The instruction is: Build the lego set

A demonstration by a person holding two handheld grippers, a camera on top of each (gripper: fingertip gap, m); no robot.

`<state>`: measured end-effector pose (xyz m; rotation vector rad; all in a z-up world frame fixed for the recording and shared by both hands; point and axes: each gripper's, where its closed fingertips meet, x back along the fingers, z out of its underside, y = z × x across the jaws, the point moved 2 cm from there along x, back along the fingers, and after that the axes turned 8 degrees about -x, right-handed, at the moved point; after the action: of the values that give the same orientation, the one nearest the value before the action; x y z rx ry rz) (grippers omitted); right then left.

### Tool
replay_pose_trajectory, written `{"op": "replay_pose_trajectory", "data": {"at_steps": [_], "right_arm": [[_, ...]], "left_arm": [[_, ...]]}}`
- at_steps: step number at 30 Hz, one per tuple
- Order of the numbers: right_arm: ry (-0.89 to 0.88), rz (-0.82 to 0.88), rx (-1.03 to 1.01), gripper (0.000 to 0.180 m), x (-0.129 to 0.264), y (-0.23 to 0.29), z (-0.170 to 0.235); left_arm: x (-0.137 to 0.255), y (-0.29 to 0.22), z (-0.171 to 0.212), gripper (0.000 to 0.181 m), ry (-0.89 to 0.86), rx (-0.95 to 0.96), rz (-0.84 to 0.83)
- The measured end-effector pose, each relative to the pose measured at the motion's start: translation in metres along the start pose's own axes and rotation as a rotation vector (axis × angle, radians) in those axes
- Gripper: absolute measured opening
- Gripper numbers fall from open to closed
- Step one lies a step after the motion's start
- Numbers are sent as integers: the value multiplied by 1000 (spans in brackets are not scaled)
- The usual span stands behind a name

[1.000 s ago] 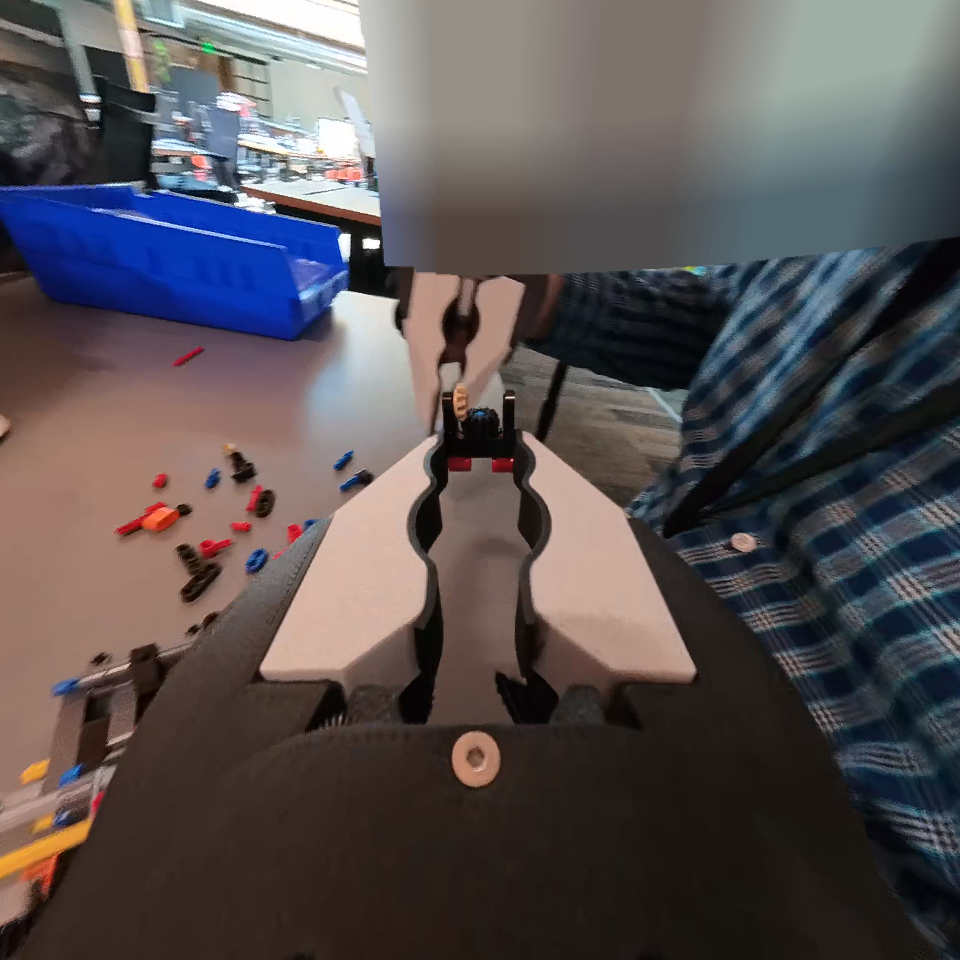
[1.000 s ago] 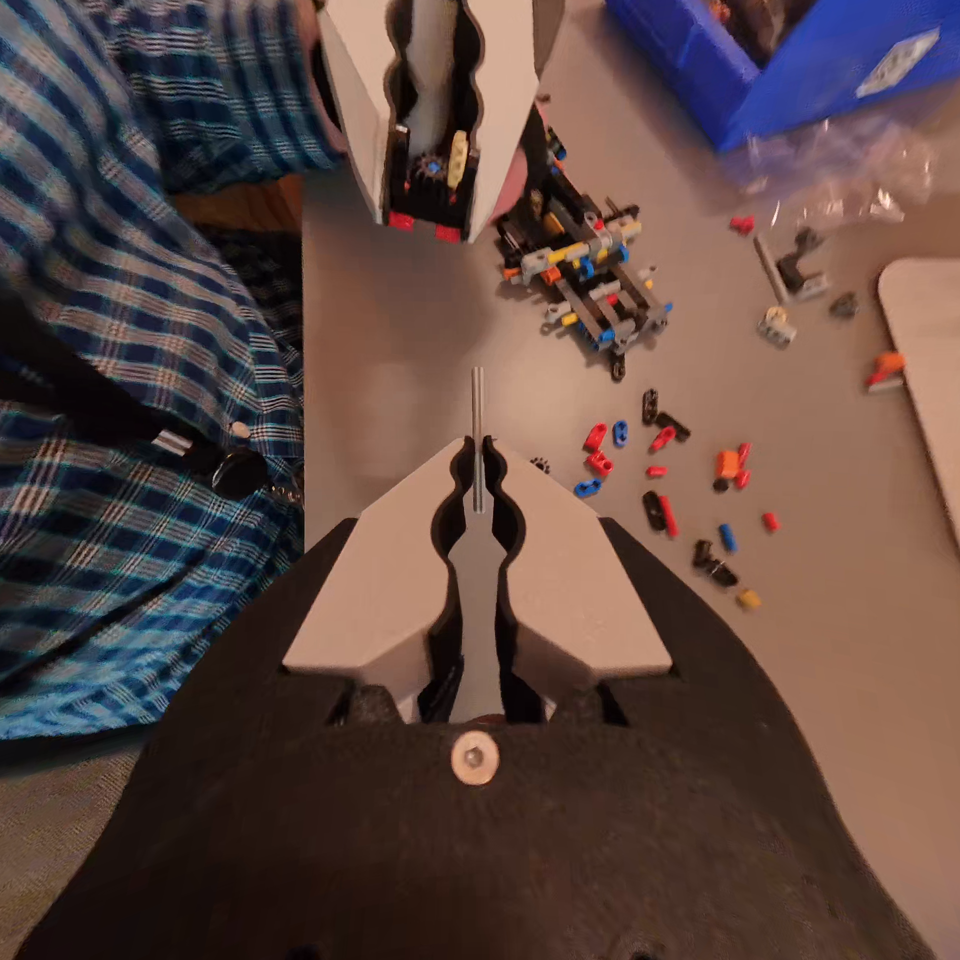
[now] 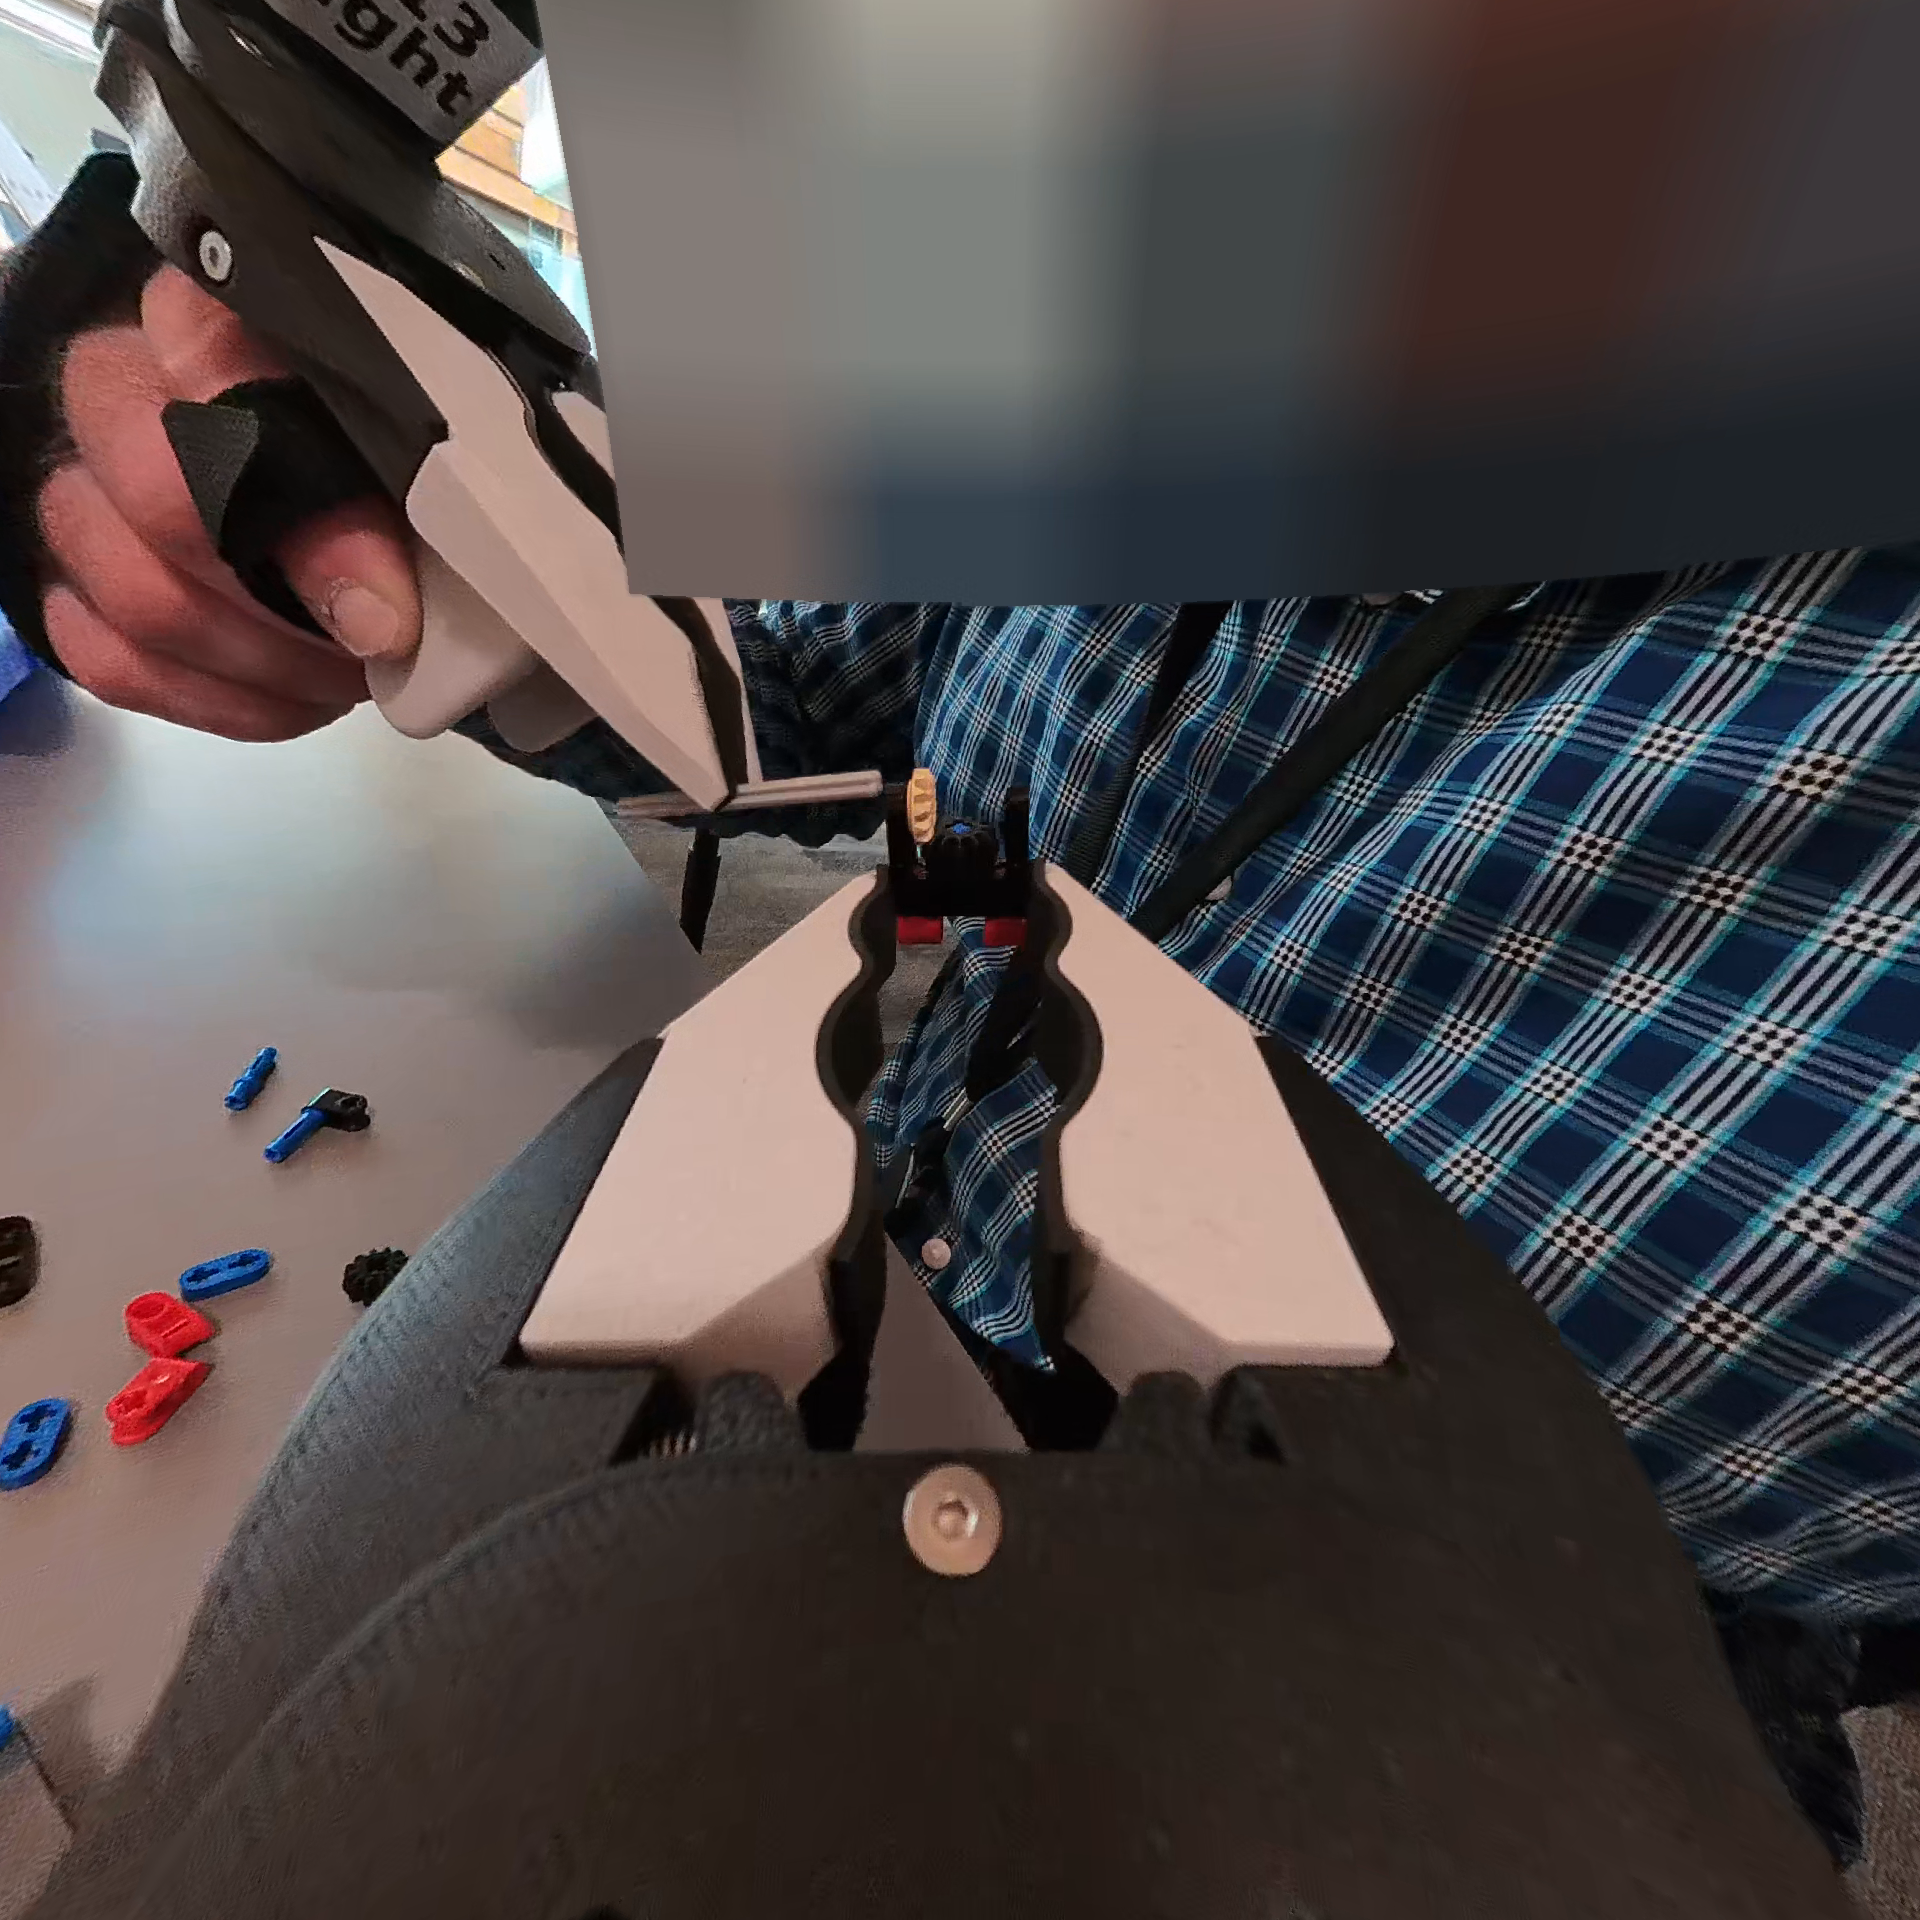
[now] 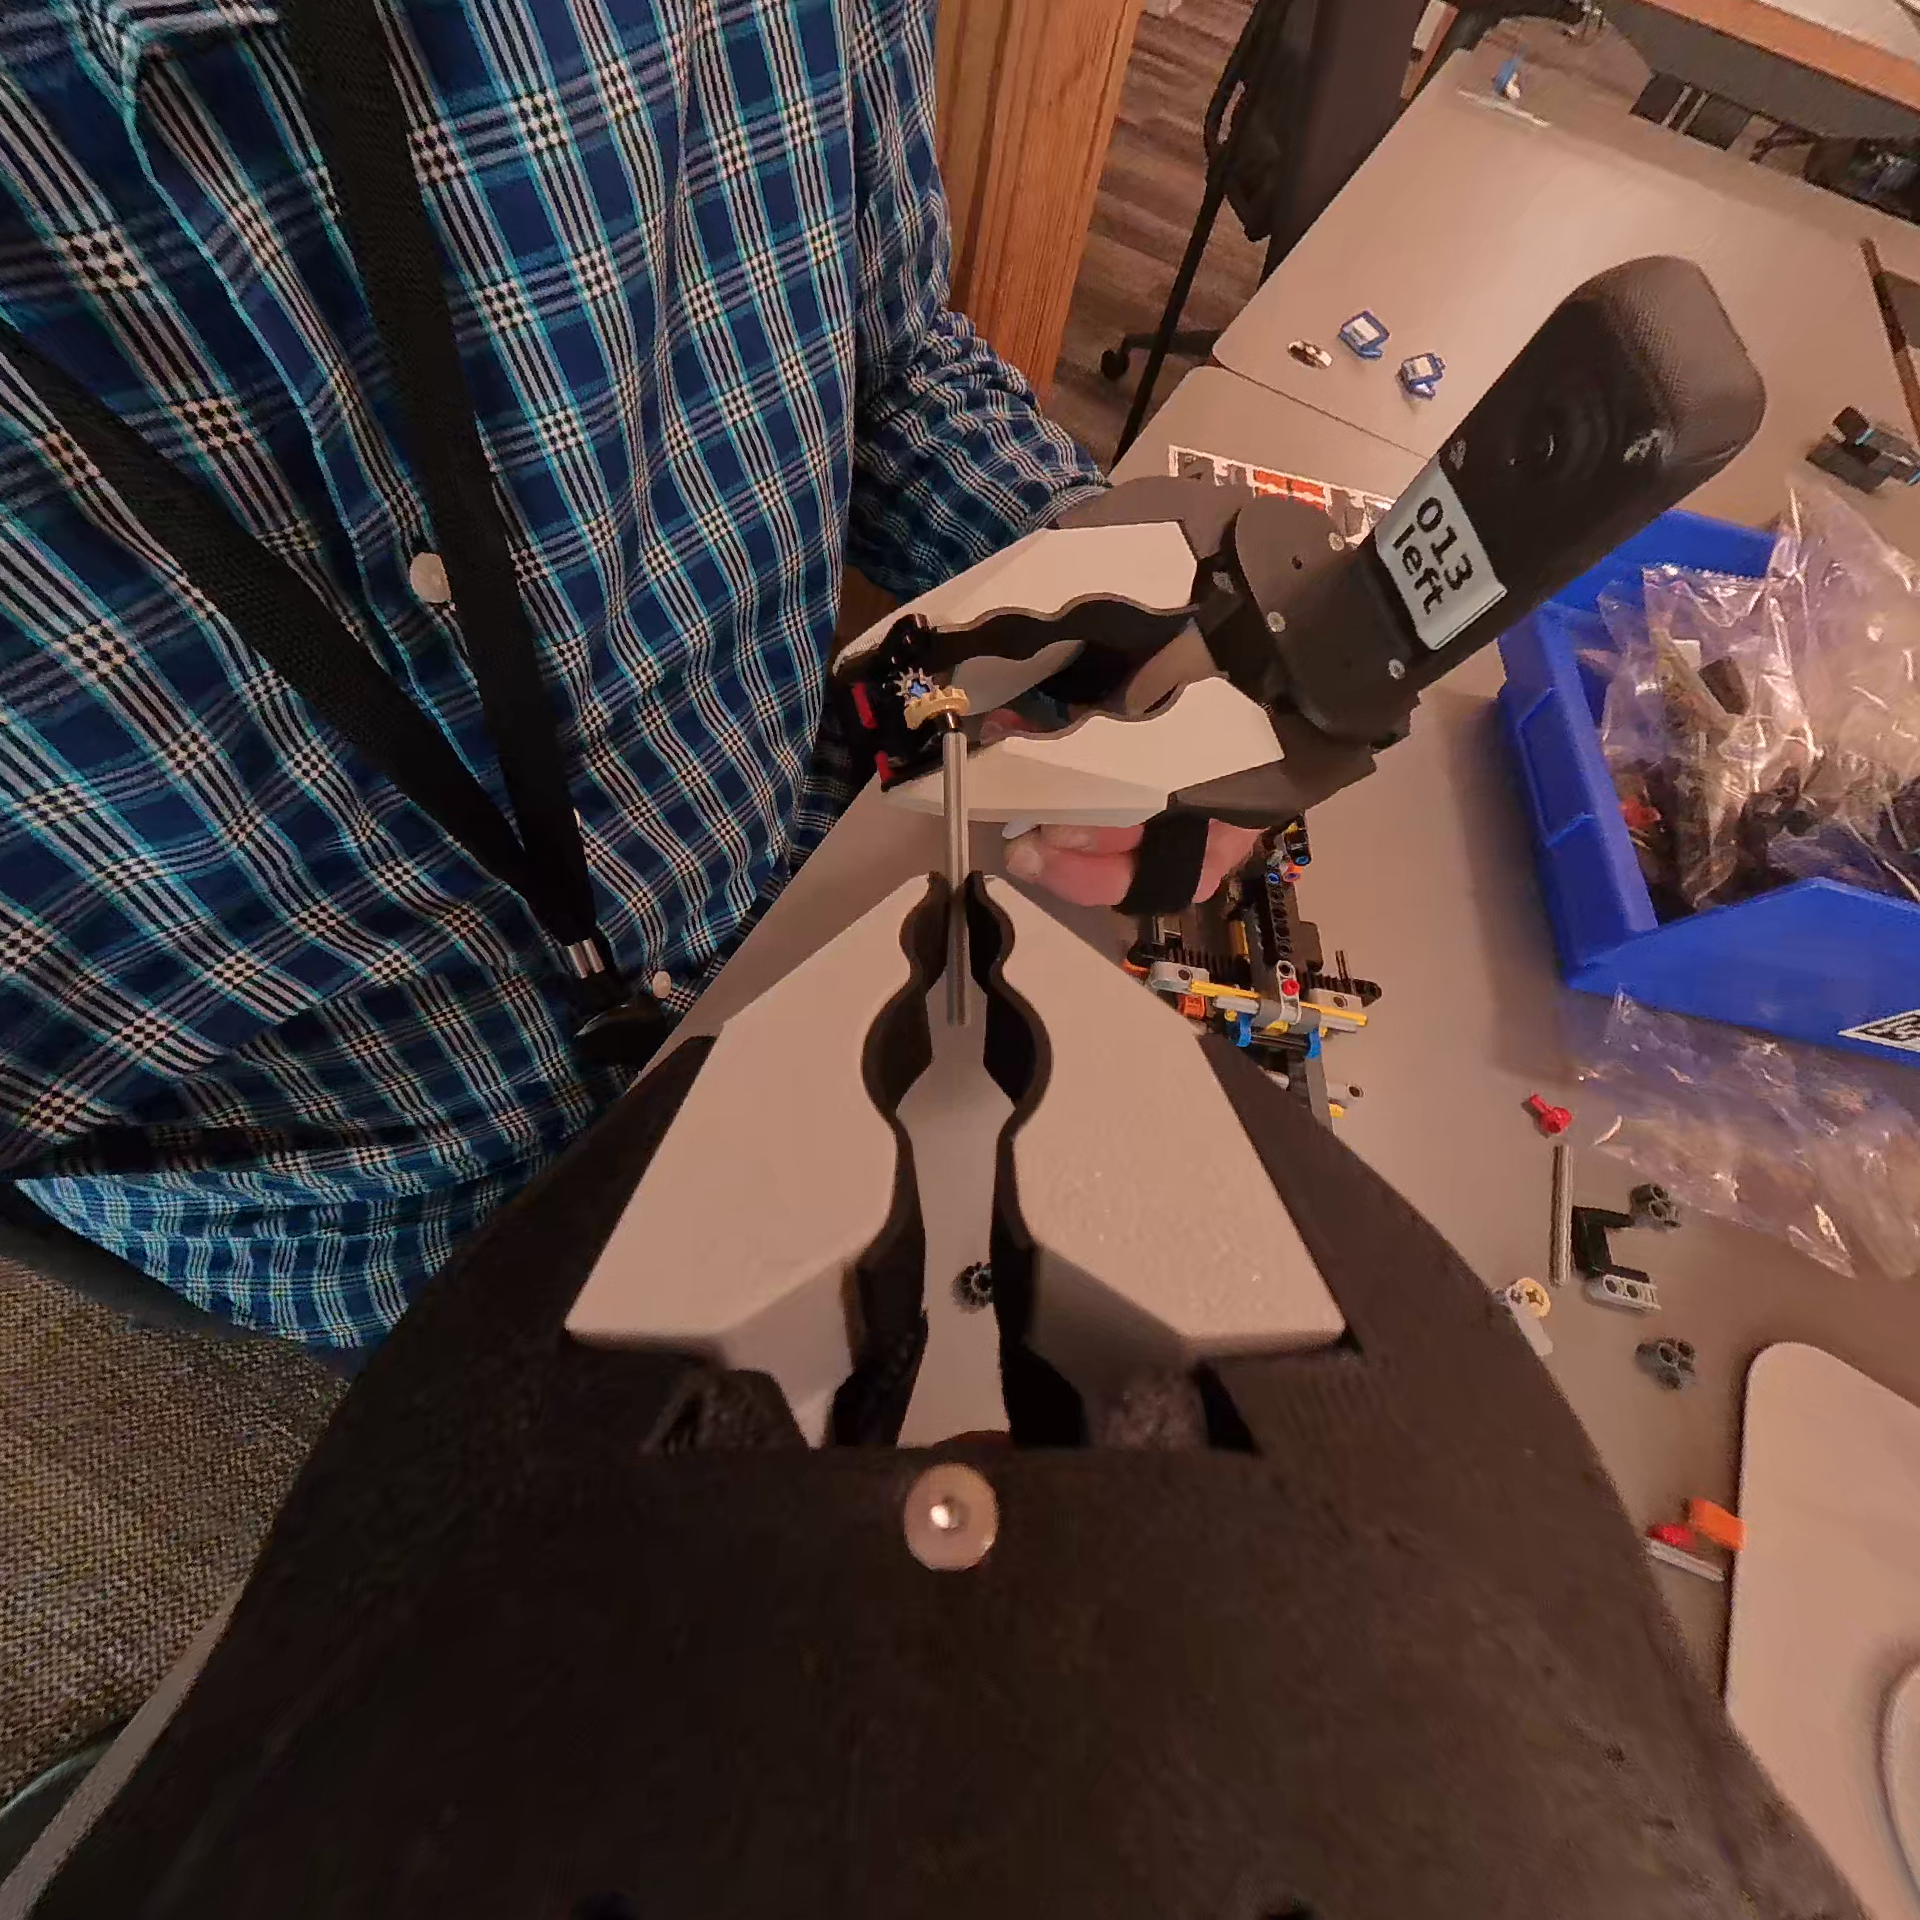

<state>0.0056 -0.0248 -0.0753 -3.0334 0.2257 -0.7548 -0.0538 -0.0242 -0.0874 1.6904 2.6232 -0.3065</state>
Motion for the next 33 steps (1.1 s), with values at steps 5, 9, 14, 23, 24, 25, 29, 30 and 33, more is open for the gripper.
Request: {"op": "replay_pose_trajectory", "data": {"at_steps": [5,9,14,23,24,25,29,30,33], "right_arm": [[8,-13,13,0,-3,1,-1],[7,-15,24,1,-5,1,-2],[27,-14,55,0,-6,2,-4],[76,46,169,0,-5,0,-6],[75,59,188,0,-5,0,-7],[76,67,200,0,-5,0,-7],[77,97,238,0,-8,-1,-7],[78,101,240,0,-8,-1,-7],[82,104,233,0,-8,-2,-6]], "left_arm": [[1,-1,-2,23,-24,4,10],[0,-1,-1,23,-23,7,18],[0,-3,0,23,-18,14,31],[1,-2,0,23,-48,57,62],[1,-2,-1,23,-53,63,68],[2,-2,-1,23,-58,66,73],[1,-2,0,23,-64,79,88],[1,-2,0,23,-64,79,88],[1,-1,0,23,-60,80,80]]}}
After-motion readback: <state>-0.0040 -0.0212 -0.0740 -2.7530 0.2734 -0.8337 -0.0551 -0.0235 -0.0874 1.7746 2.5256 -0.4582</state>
